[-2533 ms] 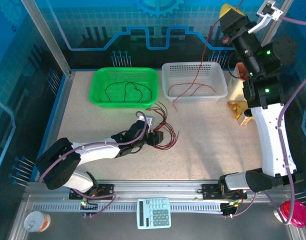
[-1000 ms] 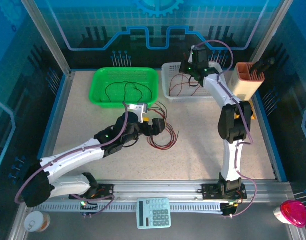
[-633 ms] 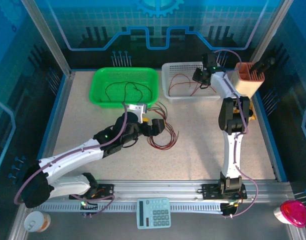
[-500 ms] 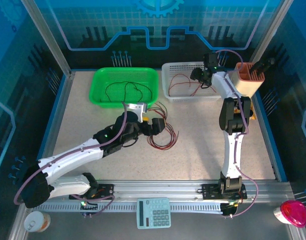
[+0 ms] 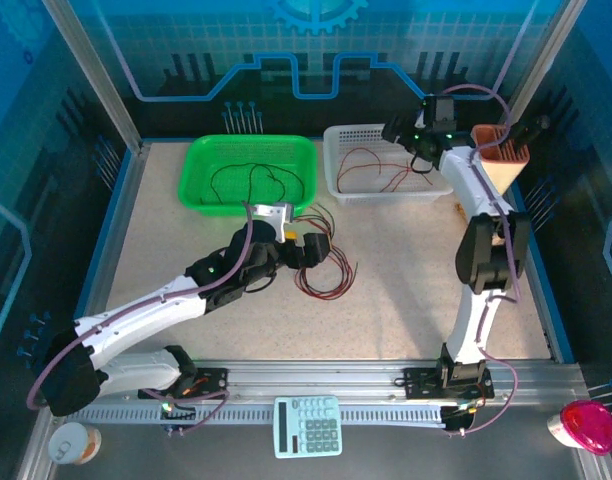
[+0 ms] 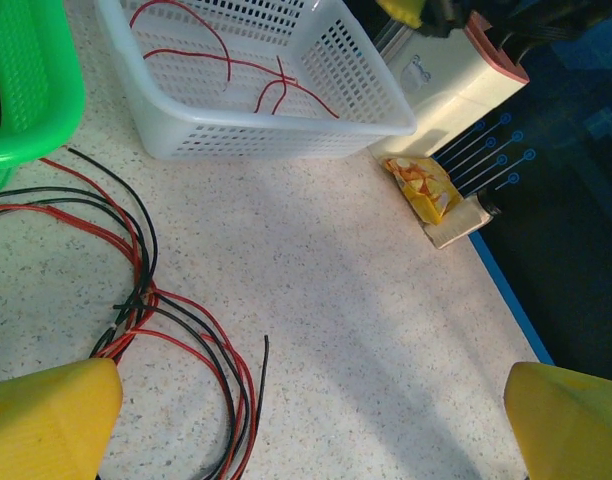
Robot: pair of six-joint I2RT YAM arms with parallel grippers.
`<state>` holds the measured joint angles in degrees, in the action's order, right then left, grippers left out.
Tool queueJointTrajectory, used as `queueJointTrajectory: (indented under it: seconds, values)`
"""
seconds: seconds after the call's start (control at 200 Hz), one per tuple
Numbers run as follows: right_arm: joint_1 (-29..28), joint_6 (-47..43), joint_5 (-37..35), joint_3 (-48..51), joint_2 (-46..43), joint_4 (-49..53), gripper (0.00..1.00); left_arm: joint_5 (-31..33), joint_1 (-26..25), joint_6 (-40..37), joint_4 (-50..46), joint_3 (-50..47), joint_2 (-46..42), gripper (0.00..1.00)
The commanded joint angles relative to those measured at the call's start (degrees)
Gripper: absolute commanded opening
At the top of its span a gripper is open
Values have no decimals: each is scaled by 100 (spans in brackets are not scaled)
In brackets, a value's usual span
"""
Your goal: Untangle the cables
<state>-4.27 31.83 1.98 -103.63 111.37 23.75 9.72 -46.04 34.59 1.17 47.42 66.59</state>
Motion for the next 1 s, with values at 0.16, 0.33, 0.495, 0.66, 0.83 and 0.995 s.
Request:
queueJointTrajectory:
  seconds: [0.16,0.33,0.495,0.66,0.83,0.995]
  values:
    - [-774,-45,265,2235,-2056,-946,85,320,0,-53,-211,128,223,99]
    - [-1467,-115,73,3873,-3119,-976,82,397,48,-48,-446,72,380,99]
    - [-1857,-156,-7,5437,-3502,-1216,68,443,166,55,-881,32,435,99]
    - [-1864,-152,-21,6205,-3396,-1462,53,401,282,214,-1013,-147,300,99]
    - [-1895,-138,338,6353,-3098,-1859,39,347,327,203,-1013,-201,249,99]
    - [-1979,-90,414,6152,-2626,-1934,38,320,335,207,-970,-220,280,99]
